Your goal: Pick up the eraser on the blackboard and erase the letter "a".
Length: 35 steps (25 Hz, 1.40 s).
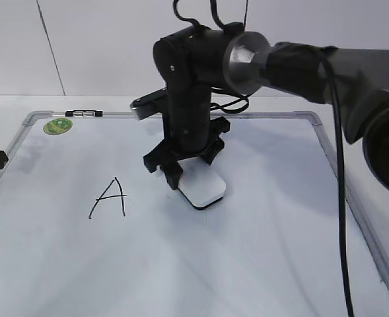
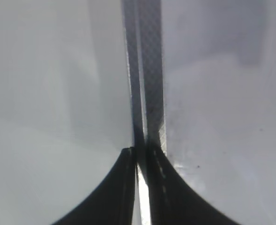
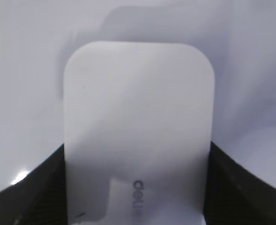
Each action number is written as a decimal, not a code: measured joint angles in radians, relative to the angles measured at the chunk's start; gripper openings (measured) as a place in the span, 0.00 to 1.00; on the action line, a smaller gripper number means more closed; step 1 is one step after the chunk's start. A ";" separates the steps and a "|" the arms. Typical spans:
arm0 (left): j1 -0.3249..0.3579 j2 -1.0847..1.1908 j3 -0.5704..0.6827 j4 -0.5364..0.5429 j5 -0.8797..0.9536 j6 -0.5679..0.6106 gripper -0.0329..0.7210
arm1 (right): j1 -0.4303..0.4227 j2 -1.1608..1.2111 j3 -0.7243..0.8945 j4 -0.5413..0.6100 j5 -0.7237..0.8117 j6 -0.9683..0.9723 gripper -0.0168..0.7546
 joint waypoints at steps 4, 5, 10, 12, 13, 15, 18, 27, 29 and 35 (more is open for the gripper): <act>0.000 0.000 0.000 0.004 0.000 0.000 0.11 | -0.043 0.000 0.000 0.002 0.000 0.002 0.71; 0.000 0.000 0.000 0.006 0.000 0.000 0.11 | -0.046 -0.004 0.000 0.002 0.000 0.002 0.71; 0.000 0.000 0.000 0.008 0.000 0.000 0.12 | -0.051 -0.049 0.008 0.000 0.000 0.017 0.71; 0.000 0.000 0.000 0.008 0.000 0.000 0.12 | -0.051 -0.098 0.019 0.000 0.000 0.041 0.71; 0.000 0.000 0.000 0.008 0.000 0.000 0.12 | -0.051 -0.120 0.032 0.002 0.000 0.046 0.71; 0.000 0.000 0.000 0.009 0.000 0.000 0.12 | -0.054 -0.171 0.074 0.002 0.000 0.052 0.71; 0.000 0.000 0.000 0.009 0.000 0.000 0.12 | -0.073 -0.225 0.162 0.012 0.000 0.075 0.71; 0.000 0.000 0.000 0.011 0.000 0.000 0.12 | -0.247 -0.352 0.378 0.024 0.000 0.116 0.71; 0.000 0.000 0.000 0.013 0.000 0.000 0.12 | -0.283 -0.361 0.384 0.024 0.000 0.116 0.71; 0.000 0.000 0.000 0.014 0.000 0.000 0.12 | -0.380 -0.368 0.419 0.024 0.000 0.120 0.71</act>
